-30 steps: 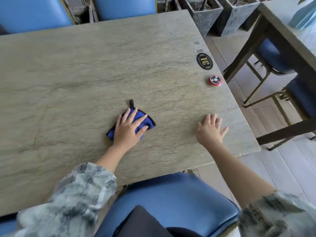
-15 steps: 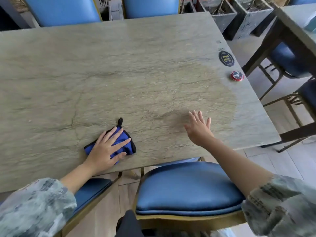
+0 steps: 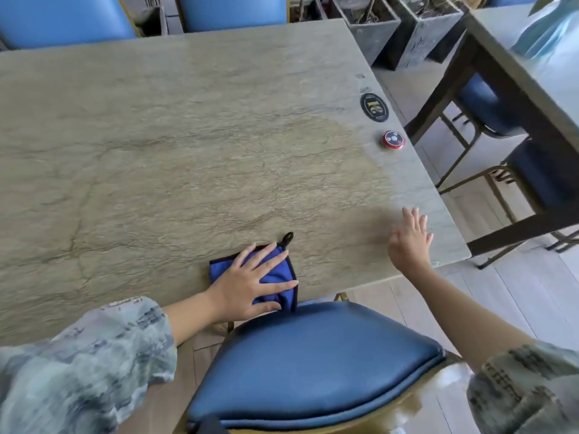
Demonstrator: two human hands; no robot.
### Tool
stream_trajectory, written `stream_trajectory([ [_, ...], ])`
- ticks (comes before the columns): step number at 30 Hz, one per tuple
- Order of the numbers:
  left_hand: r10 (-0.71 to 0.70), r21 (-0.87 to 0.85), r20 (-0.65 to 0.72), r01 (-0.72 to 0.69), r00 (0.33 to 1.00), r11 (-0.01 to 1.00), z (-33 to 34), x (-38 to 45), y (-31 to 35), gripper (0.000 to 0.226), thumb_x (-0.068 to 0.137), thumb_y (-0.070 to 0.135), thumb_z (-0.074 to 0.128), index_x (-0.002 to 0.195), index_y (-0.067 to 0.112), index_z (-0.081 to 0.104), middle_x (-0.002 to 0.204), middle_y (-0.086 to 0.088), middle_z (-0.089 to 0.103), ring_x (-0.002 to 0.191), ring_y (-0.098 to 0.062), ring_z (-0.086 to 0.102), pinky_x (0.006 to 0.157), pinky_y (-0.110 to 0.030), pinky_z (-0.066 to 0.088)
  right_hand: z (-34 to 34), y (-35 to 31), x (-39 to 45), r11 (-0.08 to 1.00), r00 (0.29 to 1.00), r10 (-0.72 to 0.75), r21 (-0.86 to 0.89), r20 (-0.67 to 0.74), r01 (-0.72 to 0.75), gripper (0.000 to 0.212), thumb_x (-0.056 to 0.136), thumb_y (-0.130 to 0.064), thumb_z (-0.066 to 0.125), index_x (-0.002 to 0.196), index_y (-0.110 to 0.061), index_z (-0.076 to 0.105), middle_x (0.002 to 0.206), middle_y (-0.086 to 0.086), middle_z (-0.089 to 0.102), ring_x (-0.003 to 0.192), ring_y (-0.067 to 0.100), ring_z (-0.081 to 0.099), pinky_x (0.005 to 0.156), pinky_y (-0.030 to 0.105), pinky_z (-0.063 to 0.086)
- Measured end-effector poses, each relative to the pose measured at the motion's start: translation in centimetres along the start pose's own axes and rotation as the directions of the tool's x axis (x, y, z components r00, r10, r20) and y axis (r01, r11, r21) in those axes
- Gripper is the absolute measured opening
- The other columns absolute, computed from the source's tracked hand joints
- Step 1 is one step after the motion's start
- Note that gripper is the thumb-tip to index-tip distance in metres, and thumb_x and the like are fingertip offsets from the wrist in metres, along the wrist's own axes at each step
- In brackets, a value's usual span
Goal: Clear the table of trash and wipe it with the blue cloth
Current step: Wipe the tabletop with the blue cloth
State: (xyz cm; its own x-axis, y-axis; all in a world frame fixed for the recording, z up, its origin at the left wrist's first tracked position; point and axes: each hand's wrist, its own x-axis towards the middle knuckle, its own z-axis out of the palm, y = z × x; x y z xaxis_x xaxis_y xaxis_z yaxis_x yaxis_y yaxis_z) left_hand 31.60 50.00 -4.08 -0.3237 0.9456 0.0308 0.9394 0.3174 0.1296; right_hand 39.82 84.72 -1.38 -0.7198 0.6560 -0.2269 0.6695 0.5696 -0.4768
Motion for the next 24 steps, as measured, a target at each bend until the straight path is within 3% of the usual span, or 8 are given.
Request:
stream_trajectory([
  [5,0.013,-0.006,0.007,-0.013,1.000,1.000,0.7,6.4,2.8,0.052,0.093,0.065,0.036,0.142,0.049,0.032,0.159,-0.003,0.016,0.148,-0.028,0.006,0.114,-0.058,0.016,-3.3,5.4,3.1,0.996,0.995,-0.087,-0.023,-0.038,0.086,0.050,0.099,-0.014,0.031,0.148,-0.015,0.024,0.159,0.008,0.009,0.147,0.024,-0.004,0.118,0.044,-0.006],
  [10,-0.032,-0.057,-0.021,0.031,0.999,0.998,2.3,14.9,7.2,0.051,0.093,0.064,0.036,0.141,0.049,0.033,0.160,-0.003,0.015,0.147,-0.029,0.009,0.113,-0.060,0.017,-5.9,8.3,6.6,0.961,0.957,-0.275,-0.005,0.088,0.277,0.047,0.101,-0.012,0.028,0.147,-0.017,0.028,0.159,0.000,0.013,0.146,0.014,-0.004,0.119,0.038,-0.002],
  [17,-0.157,-0.063,-0.035,0.155,0.987,0.986,3.6,25.3,12.0,0.048,0.095,0.059,0.033,0.142,0.047,0.032,0.160,-0.001,0.016,0.148,-0.029,0.009,0.114,-0.060,0.015,-8.5,10.1,8.8,0.946,0.971,-0.220,0.262,0.093,0.190,0.042,0.103,-0.016,0.028,0.145,-0.022,0.033,0.155,-0.004,0.023,0.145,0.012,0.006,0.117,0.030,0.005],
  [21,-0.232,-0.070,-0.045,0.229,0.972,0.971,3.4,29.0,12.1,0.046,0.096,0.057,0.031,0.141,0.047,0.036,0.159,0.004,0.018,0.148,-0.024,0.010,0.116,-0.055,0.012,-7.3,11.9,8.7,0.932,0.933,-0.334,0.192,0.131,0.306,0.047,0.101,-0.009,0.032,0.147,-0.016,0.030,0.152,-0.008,0.018,0.142,0.008,0.002,0.119,0.033,0.003],
  [24,-0.311,-0.095,-0.062,0.304,0.948,0.948,3.3,31.7,11.5,0.047,0.095,0.059,0.030,0.139,0.046,0.039,0.157,0.007,0.023,0.147,-0.022,0.015,0.116,-0.054,0.015,-5.5,13.2,7.9,0.906,0.902,-0.422,0.062,0.089,0.418,0.048,0.100,-0.014,0.034,0.147,-0.011,0.030,0.157,0.003,0.016,0.146,0.014,0.001,0.119,0.037,0.002],
])
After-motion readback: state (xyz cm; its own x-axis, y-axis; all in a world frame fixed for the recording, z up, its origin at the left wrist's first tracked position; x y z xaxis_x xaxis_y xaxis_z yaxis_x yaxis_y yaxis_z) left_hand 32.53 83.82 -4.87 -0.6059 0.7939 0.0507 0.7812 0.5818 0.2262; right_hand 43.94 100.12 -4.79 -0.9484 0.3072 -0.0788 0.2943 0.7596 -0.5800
